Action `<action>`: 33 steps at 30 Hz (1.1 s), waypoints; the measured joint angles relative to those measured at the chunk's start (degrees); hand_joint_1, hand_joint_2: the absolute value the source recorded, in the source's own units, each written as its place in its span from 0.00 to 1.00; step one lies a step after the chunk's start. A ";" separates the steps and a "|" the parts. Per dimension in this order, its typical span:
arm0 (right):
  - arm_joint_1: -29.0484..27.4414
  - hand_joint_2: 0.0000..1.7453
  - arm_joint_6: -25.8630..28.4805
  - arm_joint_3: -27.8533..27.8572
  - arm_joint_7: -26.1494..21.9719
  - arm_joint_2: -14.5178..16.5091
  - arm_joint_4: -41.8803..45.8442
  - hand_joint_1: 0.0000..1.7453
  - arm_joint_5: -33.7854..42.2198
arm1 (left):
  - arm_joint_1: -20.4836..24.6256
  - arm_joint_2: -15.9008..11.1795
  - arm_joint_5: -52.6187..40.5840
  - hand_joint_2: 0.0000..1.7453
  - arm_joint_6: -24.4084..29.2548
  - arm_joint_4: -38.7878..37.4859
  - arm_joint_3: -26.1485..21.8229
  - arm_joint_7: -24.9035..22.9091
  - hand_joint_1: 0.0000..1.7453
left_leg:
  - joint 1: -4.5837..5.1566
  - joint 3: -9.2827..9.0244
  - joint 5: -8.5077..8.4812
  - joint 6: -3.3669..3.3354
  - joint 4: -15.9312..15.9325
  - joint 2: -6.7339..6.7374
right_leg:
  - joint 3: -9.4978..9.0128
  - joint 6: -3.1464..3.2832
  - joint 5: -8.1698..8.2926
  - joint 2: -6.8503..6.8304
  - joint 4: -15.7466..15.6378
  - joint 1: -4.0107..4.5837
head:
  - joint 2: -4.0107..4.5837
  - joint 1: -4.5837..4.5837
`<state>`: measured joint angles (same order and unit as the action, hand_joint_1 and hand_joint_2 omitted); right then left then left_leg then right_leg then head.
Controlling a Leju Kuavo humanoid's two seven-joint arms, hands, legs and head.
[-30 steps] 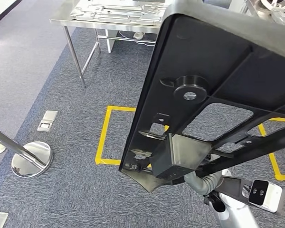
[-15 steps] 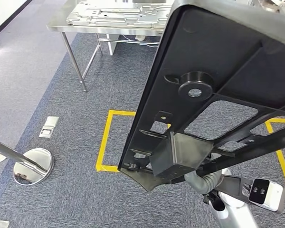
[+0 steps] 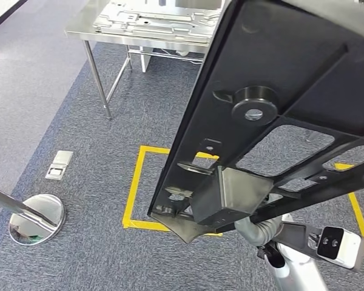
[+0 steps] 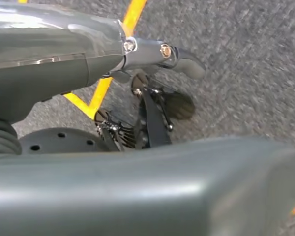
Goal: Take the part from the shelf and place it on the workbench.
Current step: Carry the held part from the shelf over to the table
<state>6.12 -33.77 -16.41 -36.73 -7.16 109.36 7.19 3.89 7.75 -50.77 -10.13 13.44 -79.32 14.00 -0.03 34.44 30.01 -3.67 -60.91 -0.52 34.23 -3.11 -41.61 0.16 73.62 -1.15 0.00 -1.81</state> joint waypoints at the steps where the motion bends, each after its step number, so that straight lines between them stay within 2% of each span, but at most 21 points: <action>1: -0.01 1.00 0.00 -0.01 0.01 0.04 -0.01 1.00 0.00 | -0.03 0.01 0.00 1.00 0.02 0.00 0.00 -0.02 0.00 | 0.23 -0.53 0.35 -0.08 0.00 -0.03 | 0.86 0.30 1.32 0.00 -0.70 0.20 | 0.00 0.00; 3: 0.02 1.00 0.00 0.01 0.01 0.11 0.01 1.00 0.02 | -0.06 0.03 -0.04 1.00 0.04 0.00 0.00 -0.05 0.00 | 0.65 -1.62 1.05 -0.20 0.05 -0.07 | 0.44 1.42 7.14 0.00 -6.54 0.81 | 0.00 0.00; 4: 0.02 1.00 0.00 0.02 0.01 0.13 0.01 1.00 0.03 | -0.03 0.11 -0.12 1.00 0.05 -0.01 0.00 -0.05 0.00 | 0.75 -1.97 1.28 -0.18 0.08 -0.08 | 0.11 2.19 8.99 -0.06 -9.22 1.23 | 0.00 -0.10; 6: 0.05 1.00 -0.01 0.03 0.02 0.21 0.04 1.00 0.12 | 0.01 0.28 -0.39 1.00 0.02 -0.02 0.00 -0.07 0.00 | 0.66 -1.98 1.52 0.18 0.09 -0.07 | 0.11 3.45 9.01 -0.07 -11.98 1.95 | 0.00 -0.21; 7: 0.00 1.00 -0.01 0.04 0.03 0.27 0.08 1.00 0.20 | 0.00 0.37 -0.53 1.00 -0.03 -0.03 0.00 -0.05 0.00 | 0.67 -2.04 1.78 0.25 0.10 -0.03 | 0.24 3.29 9.21 -0.06 -12.35 2.03 | 0.00 -0.24; 8: -0.01 1.00 -0.02 0.04 0.08 0.36 0.10 1.00 0.37 | -0.04 0.40 -0.63 1.00 -0.08 -0.03 0.00 -0.02 0.00 | 0.68 -2.14 1.96 0.36 0.13 0.00 | 0.06 2.75 9.80 0.00 -12.97 1.97 | 0.00 -0.21; 10: -0.04 1.00 -0.11 0.03 0.25 0.53 0.08 1.00 0.92 | -0.04 0.47 -0.69 1.00 -0.15 -0.03 0.00 0.15 0.00 | 0.80 -2.62 2.34 0.29 0.26 0.04 | -0.46 2.20 11.72 -0.05 -13.71 1.79 | 0.00 -0.25; 12: 0.02 1.00 -0.35 0.01 0.43 0.64 0.04 1.00 1.51 | 0.03 0.48 -0.68 1.00 -0.13 -0.02 0.00 0.34 0.00 | 0.84 -2.83 2.35 0.40 0.37 0.01 | -0.67 2.71 11.42 -0.11 -13.75 1.80 | 0.00 -0.30; 21: -0.09 1.00 -0.90 -0.04 0.88 1.07 -0.03 1.00 2.20 | -0.01 0.31 -0.53 1.00 0.16 -0.02 -0.01 0.49 0.00 | 1.13 -2.87 2.48 0.32 0.59 0.01 | -0.60 2.53 11.34 -0.13 -13.79 1.55 | 0.00 -0.30; 24: -0.06 1.00 -0.90 -0.10 1.40 1.16 -0.02 1.00 2.39 | 0.01 0.33 -0.52 1.00 0.35 -0.02 -0.02 0.37 0.00 | 0.89 -3.35 1.99 0.02 1.48 0.16 | -0.58 2.17 10.99 -0.09 -13.39 1.45 | 0.00 -0.29; 26: -0.01 1.00 -0.90 -0.17 1.62 1.17 -0.03 1.00 2.58 | 0.03 0.33 -0.52 1.00 0.40 -0.02 -0.02 0.35 0.00 | 0.52 -3.86 1.55 -0.27 2.26 0.41 | 0.89 1.81 8.92 -0.06 -10.01 1.35 | 0.00 -0.26; 28: -0.08 1.00 -0.89 -0.27 1.73 1.17 -0.13 1.00 2.69 | 0.03 0.31 -0.53 1.00 0.42 -0.02 -0.02 0.34 0.00 | 0.49 -3.97 1.55 -0.37 2.35 0.64 | 4.44 1.45 5.80 -0.06 -3.00 1.09 | 0.00 -0.25; 29: -0.14 1.00 -0.87 -0.32 1.78 1.17 -0.23 1.00 2.73 | 0.00 0.31 -0.54 1.00 0.42 -0.02 -0.02 0.32 0.00 | 0.46 -4.02 1.62 -0.34 2.34 0.76 | 6.10 1.25 5.02 -0.07 0.02 0.93 | 0.00 -0.25; 30: -0.18 1.00 -0.86 -0.35 1.84 1.17 -0.33 1.00 2.77 | -0.01 0.31 -0.55 1.00 0.42 -0.02 -0.02 0.31 0.00 | 0.40 -4.12 1.74 -0.26 2.33 0.88 | 6.95 1.04 5.30 -0.09 1.28 0.79 | 0.00 -0.25; 31: -0.17 1.00 -0.84 -0.40 1.92 1.17 -0.42 1.00 2.80 | -0.02 0.32 -0.56 1.00 0.42 -0.02 -0.02 0.30 0.00 | 0.30 -4.33 1.94 -0.08 2.30 0.97 | 6.64 0.82 6.75 -0.15 0.20 0.64 | 0.00 -0.24; 33: -0.09 1.00 -0.78 -0.50 2.13 1.17 -0.50 1.00 2.85 | -0.03 0.32 -0.57 1.00 0.42 -0.02 -0.02 0.28 0.00 | 0.10 -5.04 2.61 0.57 2.19 1.14 | 3.59 0.42 10.92 -0.74 -6.58 0.35 | 0.00 -0.25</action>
<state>6.03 -34.55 -16.91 -34.59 -5.99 108.85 10.03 3.86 8.07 -51.35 -9.70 13.42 -79.34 14.28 0.06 29.40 32.62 -3.10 -58.72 0.61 37.82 -2.69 -30.69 -0.58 67.03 -0.80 0.00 -2.06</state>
